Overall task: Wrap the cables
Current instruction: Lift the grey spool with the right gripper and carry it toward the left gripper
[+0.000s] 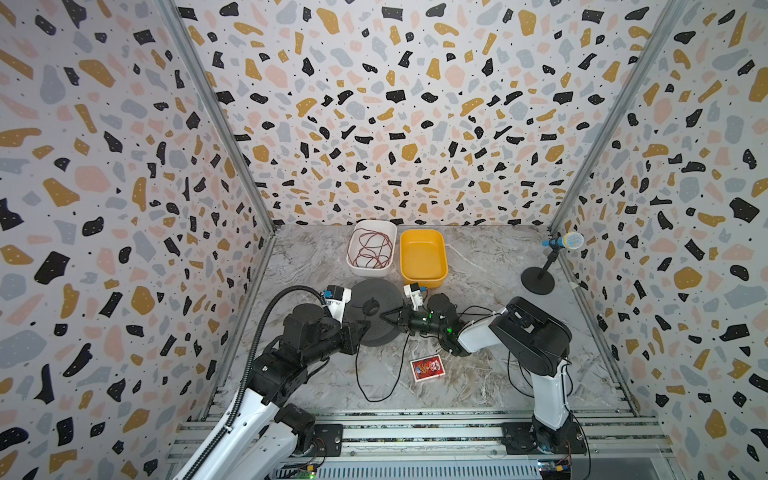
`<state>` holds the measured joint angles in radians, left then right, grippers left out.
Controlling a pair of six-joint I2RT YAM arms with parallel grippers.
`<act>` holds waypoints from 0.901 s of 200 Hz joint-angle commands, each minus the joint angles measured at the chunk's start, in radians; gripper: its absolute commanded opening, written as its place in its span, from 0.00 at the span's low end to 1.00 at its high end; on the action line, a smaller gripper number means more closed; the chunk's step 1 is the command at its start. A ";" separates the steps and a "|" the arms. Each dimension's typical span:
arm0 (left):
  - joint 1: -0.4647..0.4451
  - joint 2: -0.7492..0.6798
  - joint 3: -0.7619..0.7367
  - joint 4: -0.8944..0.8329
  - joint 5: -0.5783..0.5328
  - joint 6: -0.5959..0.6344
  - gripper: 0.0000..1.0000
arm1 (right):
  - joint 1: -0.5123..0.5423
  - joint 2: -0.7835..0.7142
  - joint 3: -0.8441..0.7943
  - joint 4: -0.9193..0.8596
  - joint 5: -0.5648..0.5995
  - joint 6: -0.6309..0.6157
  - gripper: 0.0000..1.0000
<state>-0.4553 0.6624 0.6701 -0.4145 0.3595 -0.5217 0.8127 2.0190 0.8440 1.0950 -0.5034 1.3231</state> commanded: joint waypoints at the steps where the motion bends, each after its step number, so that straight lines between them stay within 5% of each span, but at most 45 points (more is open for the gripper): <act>1: 0.003 0.007 0.030 0.058 -0.010 -0.019 0.00 | -0.007 0.018 0.011 0.040 -0.018 -0.026 0.13; 49: 0.002 0.036 0.052 0.059 -0.016 -0.011 0.00 | -0.032 0.062 -0.003 0.089 -0.062 -0.013 0.30; 100: 0.003 0.063 0.071 0.082 -0.012 -0.017 0.00 | -0.044 -0.075 -0.083 0.015 -0.075 -0.128 0.79; 180: 0.003 0.109 0.090 0.191 -0.103 -0.141 0.00 | -0.037 -0.456 -0.094 -0.615 0.119 -0.609 0.91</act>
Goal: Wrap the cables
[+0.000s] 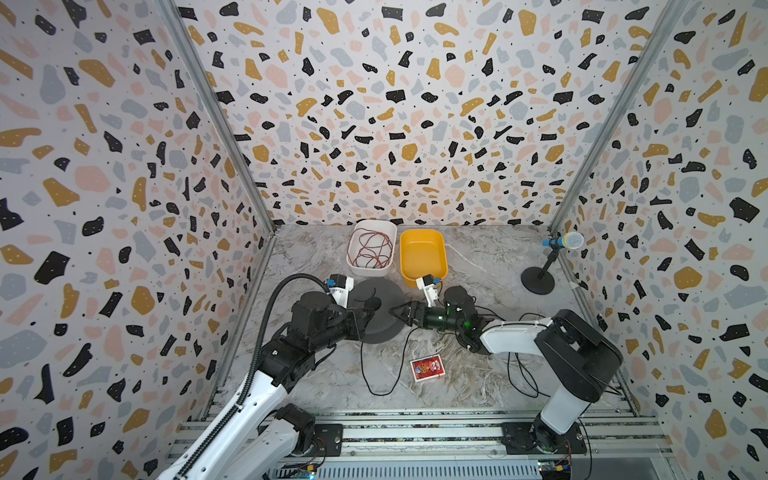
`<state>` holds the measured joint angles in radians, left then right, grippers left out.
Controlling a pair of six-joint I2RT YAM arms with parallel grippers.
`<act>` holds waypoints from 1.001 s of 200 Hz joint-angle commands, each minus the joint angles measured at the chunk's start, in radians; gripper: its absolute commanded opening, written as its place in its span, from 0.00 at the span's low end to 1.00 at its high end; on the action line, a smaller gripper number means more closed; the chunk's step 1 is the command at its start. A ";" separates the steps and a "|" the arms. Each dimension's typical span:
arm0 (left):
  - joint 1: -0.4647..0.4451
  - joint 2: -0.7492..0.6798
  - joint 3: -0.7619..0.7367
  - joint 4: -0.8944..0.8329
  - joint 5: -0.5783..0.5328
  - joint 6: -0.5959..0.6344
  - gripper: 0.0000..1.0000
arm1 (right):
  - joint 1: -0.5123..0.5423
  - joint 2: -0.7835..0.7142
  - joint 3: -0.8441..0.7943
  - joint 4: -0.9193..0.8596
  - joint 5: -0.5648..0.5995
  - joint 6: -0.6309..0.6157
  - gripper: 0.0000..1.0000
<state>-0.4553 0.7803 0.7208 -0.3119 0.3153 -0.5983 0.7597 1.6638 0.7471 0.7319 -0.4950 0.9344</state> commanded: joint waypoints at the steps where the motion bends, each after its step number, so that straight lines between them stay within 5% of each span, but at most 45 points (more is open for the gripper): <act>1: 0.002 -0.009 0.039 0.089 -0.060 -0.067 0.00 | 0.017 -0.106 0.004 -0.260 0.115 -0.225 0.91; 64: 0.002 0.012 0.015 0.165 -0.085 -0.139 0.00 | 0.121 -0.305 -0.072 -0.410 0.321 -0.438 0.85; 96: 0.003 0.011 0.040 0.141 -0.095 -0.121 0.00 | 0.132 -0.321 -0.084 -0.422 0.364 -0.441 0.84; 200: 0.003 -0.025 0.038 0.078 -0.077 -0.081 0.00 | -0.074 0.128 0.018 0.085 -0.075 -0.095 0.79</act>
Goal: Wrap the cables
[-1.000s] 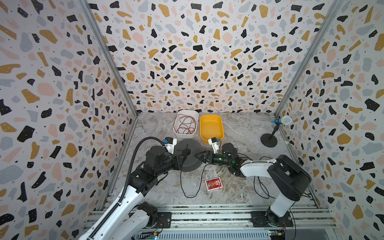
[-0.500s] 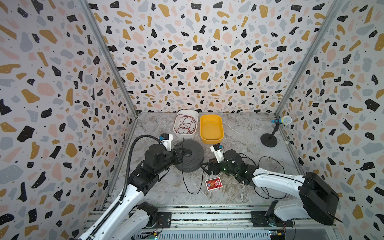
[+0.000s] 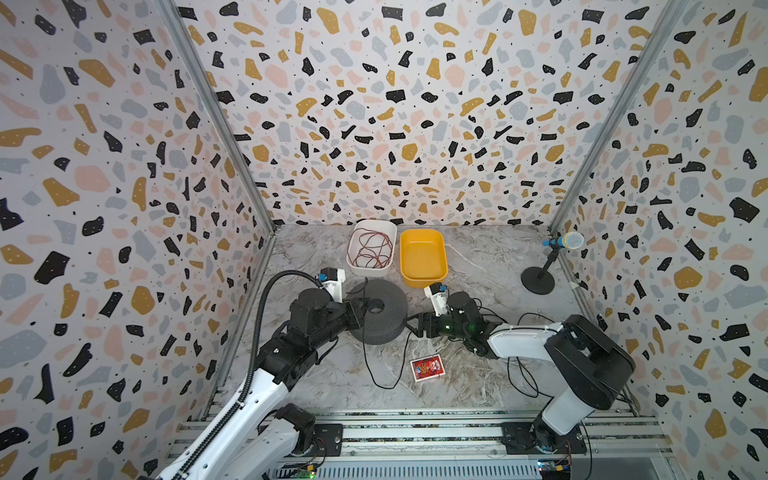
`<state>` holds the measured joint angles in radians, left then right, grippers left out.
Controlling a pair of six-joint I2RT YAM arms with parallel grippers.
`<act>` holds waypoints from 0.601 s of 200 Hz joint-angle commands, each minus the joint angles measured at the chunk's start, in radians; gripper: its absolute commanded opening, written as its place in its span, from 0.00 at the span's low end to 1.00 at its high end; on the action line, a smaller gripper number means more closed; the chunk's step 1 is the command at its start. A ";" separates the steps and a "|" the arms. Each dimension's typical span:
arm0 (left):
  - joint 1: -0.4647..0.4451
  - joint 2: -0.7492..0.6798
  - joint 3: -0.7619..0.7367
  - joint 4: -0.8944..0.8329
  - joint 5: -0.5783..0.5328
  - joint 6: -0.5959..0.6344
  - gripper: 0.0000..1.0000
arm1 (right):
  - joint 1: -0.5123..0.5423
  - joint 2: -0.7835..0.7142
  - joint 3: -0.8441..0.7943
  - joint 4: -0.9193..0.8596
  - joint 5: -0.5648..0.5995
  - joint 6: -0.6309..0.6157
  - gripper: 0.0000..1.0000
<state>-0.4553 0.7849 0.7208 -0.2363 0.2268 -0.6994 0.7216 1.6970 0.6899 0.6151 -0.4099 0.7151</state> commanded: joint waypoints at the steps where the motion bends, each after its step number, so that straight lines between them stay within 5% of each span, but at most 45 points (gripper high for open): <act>1: 0.002 -0.029 0.038 0.001 0.012 0.020 0.00 | -0.035 0.095 0.076 0.202 -0.160 0.124 0.79; 73: 0.001 -0.086 0.014 -0.063 -0.011 0.050 0.00 | -0.067 0.400 0.258 0.525 -0.349 0.361 0.58; 120: 0.002 -0.125 0.037 -0.135 -0.038 0.082 0.00 | -0.069 0.359 0.220 0.439 -0.283 0.339 0.17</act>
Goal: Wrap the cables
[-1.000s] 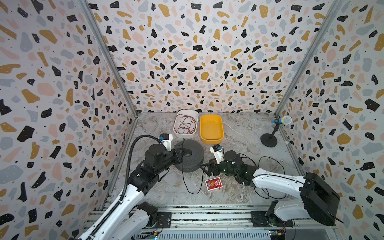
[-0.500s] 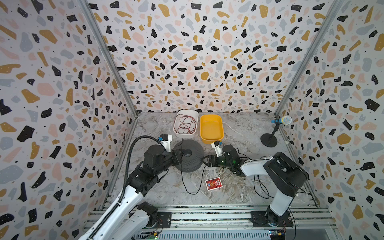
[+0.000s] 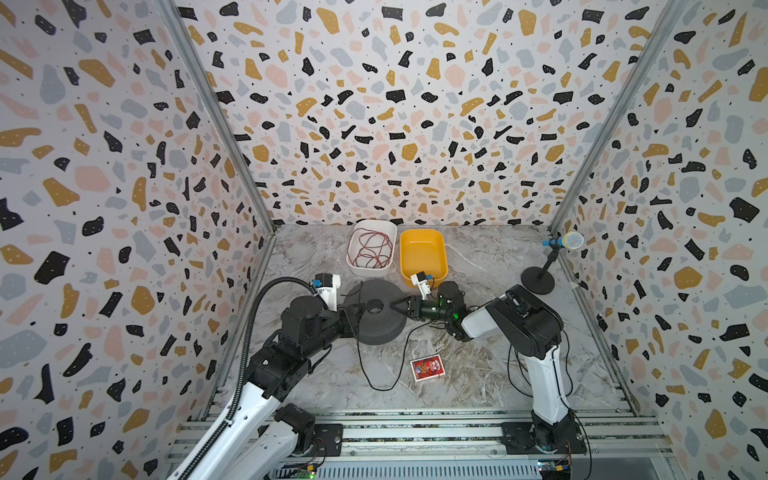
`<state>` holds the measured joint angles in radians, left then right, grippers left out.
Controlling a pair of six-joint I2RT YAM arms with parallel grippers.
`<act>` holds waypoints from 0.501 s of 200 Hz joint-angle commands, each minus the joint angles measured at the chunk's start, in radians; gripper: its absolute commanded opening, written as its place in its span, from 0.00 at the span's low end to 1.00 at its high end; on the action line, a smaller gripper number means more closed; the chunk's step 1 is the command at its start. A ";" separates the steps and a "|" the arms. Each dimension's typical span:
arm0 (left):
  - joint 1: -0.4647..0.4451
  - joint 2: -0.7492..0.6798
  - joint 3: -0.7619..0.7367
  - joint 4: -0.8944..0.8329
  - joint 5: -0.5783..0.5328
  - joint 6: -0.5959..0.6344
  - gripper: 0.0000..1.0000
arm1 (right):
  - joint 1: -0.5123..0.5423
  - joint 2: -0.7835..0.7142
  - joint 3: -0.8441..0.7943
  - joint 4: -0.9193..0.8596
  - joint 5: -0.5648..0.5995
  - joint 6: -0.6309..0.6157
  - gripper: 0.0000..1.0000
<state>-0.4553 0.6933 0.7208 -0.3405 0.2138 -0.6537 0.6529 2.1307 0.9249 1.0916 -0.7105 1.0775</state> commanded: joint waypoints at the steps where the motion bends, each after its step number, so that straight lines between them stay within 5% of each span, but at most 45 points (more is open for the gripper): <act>1: 0.002 -0.035 0.038 -0.032 -0.027 0.037 0.00 | 0.000 -0.080 -0.016 -0.048 0.020 -0.027 0.16; 16: 0.002 -0.053 0.049 -0.067 -0.057 0.055 0.00 | 0.009 -0.172 -0.037 -0.198 0.085 -0.122 0.00; 60: 0.002 -0.084 0.106 -0.127 -0.149 0.103 0.00 | 0.138 -0.447 0.053 -0.818 0.507 -0.414 0.00; 100: 0.002 -0.078 0.124 -0.114 -0.169 0.114 0.00 | 0.280 -0.475 0.225 -1.128 0.856 -0.527 0.00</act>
<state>-0.4553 0.6090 0.8139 -0.4660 0.0757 -0.5694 0.8631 1.6768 1.0550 0.2798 -0.1658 0.6991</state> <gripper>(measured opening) 0.047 0.068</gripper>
